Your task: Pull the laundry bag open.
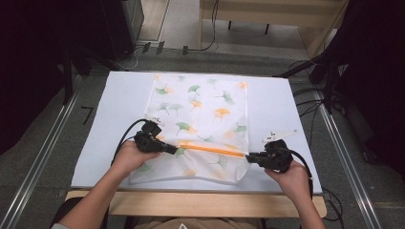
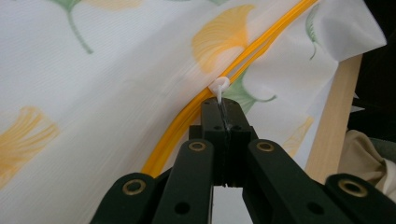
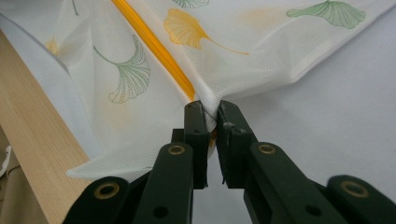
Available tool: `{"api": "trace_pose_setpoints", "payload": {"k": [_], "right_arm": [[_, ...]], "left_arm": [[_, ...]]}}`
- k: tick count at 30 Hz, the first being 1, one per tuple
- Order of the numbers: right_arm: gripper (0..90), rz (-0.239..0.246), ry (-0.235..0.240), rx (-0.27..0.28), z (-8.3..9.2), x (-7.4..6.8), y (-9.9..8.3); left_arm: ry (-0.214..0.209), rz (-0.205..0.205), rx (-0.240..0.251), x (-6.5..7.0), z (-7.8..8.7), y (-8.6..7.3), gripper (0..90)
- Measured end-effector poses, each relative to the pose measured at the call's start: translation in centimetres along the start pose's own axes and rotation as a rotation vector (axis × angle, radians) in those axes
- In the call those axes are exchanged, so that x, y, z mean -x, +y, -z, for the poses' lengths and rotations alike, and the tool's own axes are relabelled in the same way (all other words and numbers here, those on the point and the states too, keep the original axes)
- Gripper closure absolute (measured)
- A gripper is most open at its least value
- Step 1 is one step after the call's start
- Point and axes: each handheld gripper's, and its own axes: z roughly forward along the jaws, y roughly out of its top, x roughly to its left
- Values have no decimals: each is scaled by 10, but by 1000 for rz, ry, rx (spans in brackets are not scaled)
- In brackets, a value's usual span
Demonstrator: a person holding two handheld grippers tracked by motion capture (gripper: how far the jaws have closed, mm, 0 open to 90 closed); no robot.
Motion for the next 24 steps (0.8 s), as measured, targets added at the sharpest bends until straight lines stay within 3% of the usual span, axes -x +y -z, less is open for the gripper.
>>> {"api": "trace_pose_setpoints", "payload": {"k": [8,24], "right_arm": [[853,4,1,-7,-2,1,1],[852,-3,-6,-14,-2,1,1]], "left_arm": [[19,21,7,-10,16,-17,900],[19,21,17,-9,15,-16,900]]}}
